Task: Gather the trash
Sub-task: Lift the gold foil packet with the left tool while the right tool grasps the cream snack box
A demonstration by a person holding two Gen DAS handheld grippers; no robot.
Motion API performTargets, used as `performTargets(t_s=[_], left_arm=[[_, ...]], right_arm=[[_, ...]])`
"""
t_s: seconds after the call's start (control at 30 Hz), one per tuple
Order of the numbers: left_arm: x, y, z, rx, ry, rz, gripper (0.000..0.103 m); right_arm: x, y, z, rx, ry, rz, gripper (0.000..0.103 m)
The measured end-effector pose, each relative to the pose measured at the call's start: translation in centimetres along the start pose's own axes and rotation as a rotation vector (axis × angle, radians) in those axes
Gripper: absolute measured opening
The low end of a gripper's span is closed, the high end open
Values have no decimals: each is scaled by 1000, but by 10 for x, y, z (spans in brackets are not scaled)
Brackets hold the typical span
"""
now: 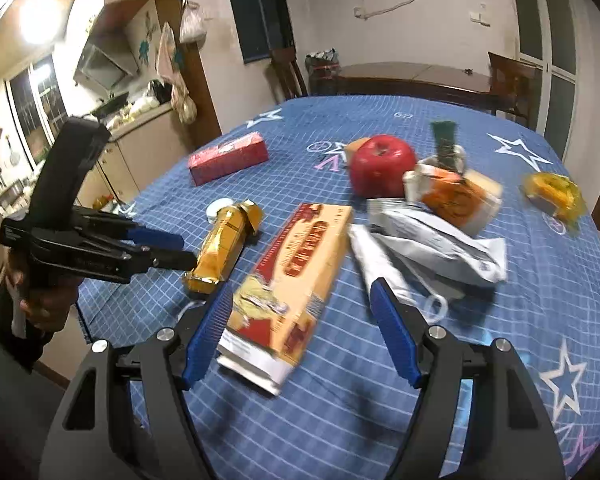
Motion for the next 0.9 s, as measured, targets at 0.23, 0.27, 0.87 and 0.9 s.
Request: performTargets(t_s=[0.23, 0.27, 0.87, 0.9], left_arm=[[-20, -13, -14, 67, 21, -31, 73], [-20, -20, -17, 45, 17, -23, 73], [25, 76, 52, -60, 219, -333, 26], [29, 82, 58, -52, 217, -333, 26]], right_arm=[[-9, -1, 1, 79, -54, -29, 68], [-9, 0, -2, 84, -72, -31, 68], [-15, -38, 30, 54, 7, 67, 66], [-15, -43, 33, 59, 10, 81, 66]])
Point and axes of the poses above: each gripper's, at about its wrist camera, not at the fingertips, and y roughly against the way its jaws point, z to its left, x to its underside, the point moved 1 cm from there along -y, roughly the way its jaws point, and after that the axes turned 13 degrees about y, right-handed, at the moved point
